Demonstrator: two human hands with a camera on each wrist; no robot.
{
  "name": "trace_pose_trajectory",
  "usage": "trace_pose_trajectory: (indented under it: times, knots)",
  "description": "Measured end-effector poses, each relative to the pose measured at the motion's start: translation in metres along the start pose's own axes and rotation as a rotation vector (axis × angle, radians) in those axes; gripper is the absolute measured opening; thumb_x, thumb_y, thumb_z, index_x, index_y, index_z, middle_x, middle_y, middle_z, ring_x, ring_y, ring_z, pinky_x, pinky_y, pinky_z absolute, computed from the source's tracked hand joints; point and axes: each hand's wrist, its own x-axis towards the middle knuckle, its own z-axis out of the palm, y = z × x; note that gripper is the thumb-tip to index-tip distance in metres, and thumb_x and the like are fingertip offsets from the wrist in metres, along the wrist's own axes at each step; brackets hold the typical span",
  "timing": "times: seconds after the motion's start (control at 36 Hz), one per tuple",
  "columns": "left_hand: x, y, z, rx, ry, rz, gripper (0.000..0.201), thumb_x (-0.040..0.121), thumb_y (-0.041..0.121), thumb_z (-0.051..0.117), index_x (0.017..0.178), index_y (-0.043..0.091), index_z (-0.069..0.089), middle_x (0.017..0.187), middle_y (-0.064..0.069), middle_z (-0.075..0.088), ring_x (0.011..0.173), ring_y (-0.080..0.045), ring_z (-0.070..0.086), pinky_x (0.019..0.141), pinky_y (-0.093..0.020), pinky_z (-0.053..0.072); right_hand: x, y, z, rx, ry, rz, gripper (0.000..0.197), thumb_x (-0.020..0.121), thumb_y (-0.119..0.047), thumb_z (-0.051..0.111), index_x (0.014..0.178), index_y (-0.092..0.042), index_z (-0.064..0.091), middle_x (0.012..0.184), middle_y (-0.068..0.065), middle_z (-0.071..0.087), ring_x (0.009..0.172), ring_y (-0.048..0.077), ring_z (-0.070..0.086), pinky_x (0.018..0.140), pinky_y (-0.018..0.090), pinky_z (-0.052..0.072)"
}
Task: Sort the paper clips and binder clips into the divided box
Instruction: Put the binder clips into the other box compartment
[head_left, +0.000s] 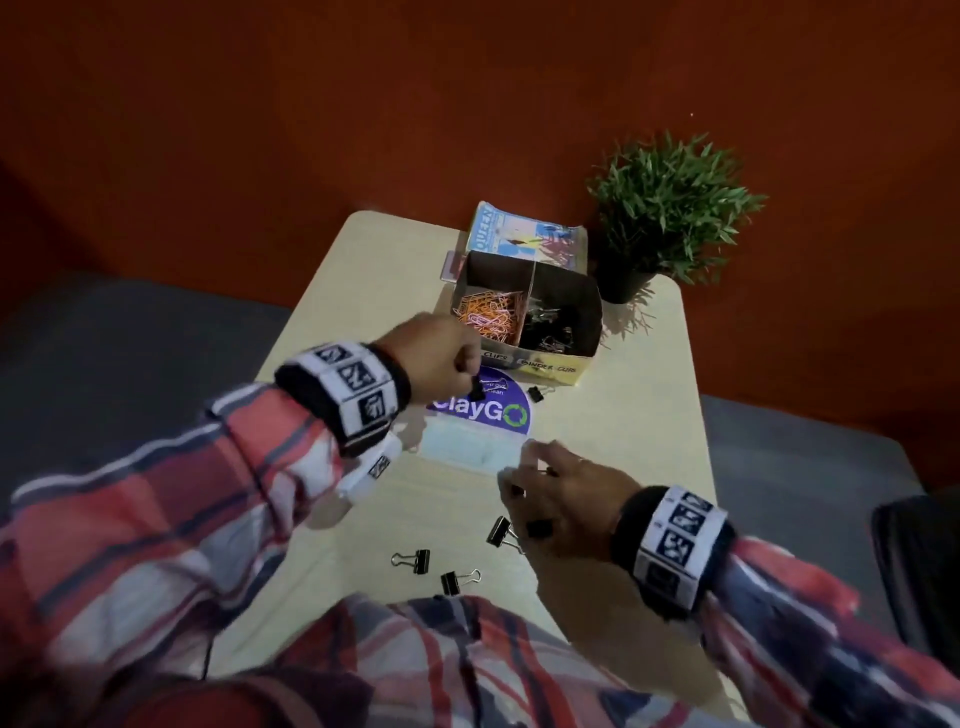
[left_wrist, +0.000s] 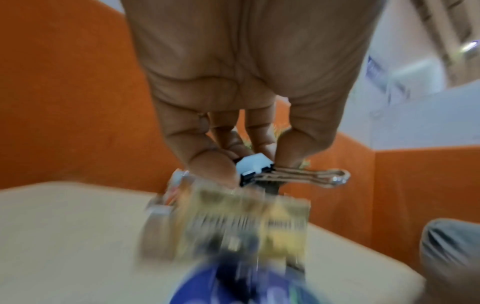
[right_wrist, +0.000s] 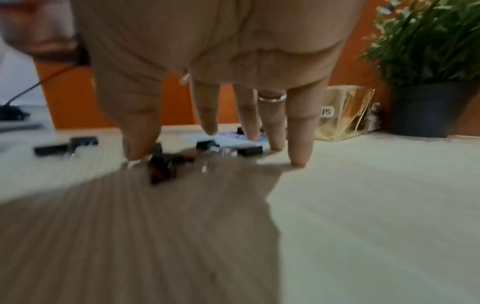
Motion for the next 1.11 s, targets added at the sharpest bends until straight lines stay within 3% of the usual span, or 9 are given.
trace_pose_trajectory:
  times: [0.11, 0.25, 0.44, 0.53, 0.67, 0.75, 0.83, 0.97, 1.11]
  knots:
    - [0.049, 0.038, -0.025, 0.058, 0.113, 0.132, 0.011, 0.079, 0.011, 0.062, 0.078, 0.021, 0.066, 0.080, 0.007, 0.061, 0.082, -0.016, 0.058, 0.072, -0.026, 0.044, 0.003, -0.003, 0.017, 0.049, 0.097, -0.046, 0.046, 0.085, -0.036, 0.049, 0.129, -0.024, 0.058, 0.132, 0.009, 0.048, 0.122, 0.032, 0.046, 0.087, 0.044, 0.053]
    - [0.097, 0.069, -0.022, 0.109, 0.129, 0.195, 0.015, 0.080, 0.007, 0.059, 0.087, 0.011, 0.072, 0.093, -0.004, 0.070, 0.083, -0.020, 0.059, 0.070, -0.025, 0.041, 0.011, -0.001, 0.048, -0.019, 0.280, 0.008, 0.015, 0.077, -0.022, 0.070, 0.091, -0.020, 0.073, 0.089, 0.007, 0.063, 0.073, 0.031, 0.067, 0.053, 0.031, 0.056]
    - [0.123, 0.064, 0.014, 0.226, 0.074, 0.225, 0.026, 0.085, 0.017, 0.064, 0.112, 0.016, 0.067, 0.121, -0.012, 0.058, 0.111, -0.031, 0.056, 0.088, -0.032, 0.045, 0.007, -0.014, 0.045, -0.054, 0.362, 0.026, 0.016, 0.067, -0.025, 0.081, 0.079, -0.018, 0.071, 0.075, 0.002, 0.062, 0.055, 0.024, 0.061, 0.039, 0.027, 0.049]
    - [0.109, 0.057, 0.014, 0.174, 0.127, 0.257, 0.022, 0.086, 0.021, 0.063, 0.108, 0.019, 0.067, 0.114, -0.008, 0.058, 0.107, -0.026, 0.056, 0.088, -0.035, 0.046, -0.001, -0.021, 0.035, -0.068, 0.396, 0.045, 0.025, 0.054, -0.024, 0.089, 0.069, -0.018, 0.071, 0.069, 0.002, 0.061, 0.046, 0.022, 0.059, 0.032, 0.022, 0.041]
    - [0.056, 0.023, 0.016, 0.187, 0.066, 0.314, 0.011, 0.090, 0.023, 0.061, 0.091, 0.018, 0.070, 0.092, 0.004, 0.065, 0.084, -0.016, 0.059, 0.066, -0.026, 0.041, -0.001, -0.022, 0.032, -0.126, 0.390, 0.034, 0.025, 0.053, -0.025, 0.089, 0.068, -0.019, 0.070, 0.070, 0.002, 0.061, 0.041, 0.022, 0.056, 0.031, 0.021, 0.032]
    - [0.035, -0.001, 0.032, 0.346, -0.049, 0.308, 0.024, 0.091, 0.023, 0.059, 0.112, 0.019, 0.069, 0.116, -0.003, 0.062, 0.100, -0.020, 0.056, 0.077, -0.031, 0.045, 0.001, -0.016, 0.031, -0.151, 0.433, -0.019, 0.008, 0.068, -0.028, 0.070, 0.067, -0.019, 0.070, 0.065, 0.002, 0.058, 0.039, 0.023, 0.054, 0.031, 0.021, 0.030]
    - [0.028, -0.018, 0.051, 0.449, -0.135, 0.222, 0.038, 0.091, 0.025, 0.061, 0.129, 0.021, 0.059, 0.133, -0.007, 0.049, 0.120, -0.029, 0.048, 0.094, -0.038, 0.043, -0.001, -0.018, 0.024, -0.117, 0.457, -0.054, 0.037, 0.076, -0.028, 0.038, 0.074, -0.016, 0.073, 0.069, 0.006, 0.060, 0.041, 0.027, 0.058, 0.034, 0.024, 0.040]
    - [0.022, -0.022, 0.060, 0.389, -0.108, 0.146, 0.019, 0.089, 0.018, 0.062, 0.108, 0.019, 0.060, 0.118, -0.009, 0.051, 0.111, -0.028, 0.050, 0.082, -0.035, 0.044, -0.003, -0.022, 0.014, -0.150, 0.338, 0.000, 0.030, 0.078, -0.035, 0.047, 0.081, -0.021, 0.073, 0.075, 0.005, 0.063, 0.036, 0.024, 0.057, 0.032, 0.024, 0.043]
    - [0.012, -0.022, 0.054, 0.315, -0.152, 0.091, 0.009, 0.086, 0.019, 0.062, 0.094, 0.024, 0.059, 0.105, -0.001, 0.051, 0.093, -0.020, 0.053, 0.071, -0.029, 0.041, 0.001, -0.028, 0.009, -0.157, 0.211, 0.054, 0.036, 0.100, -0.033, 0.037, 0.128, -0.022, 0.056, 0.117, 0.007, 0.055, 0.090, 0.034, 0.066, 0.071, 0.036, 0.047]
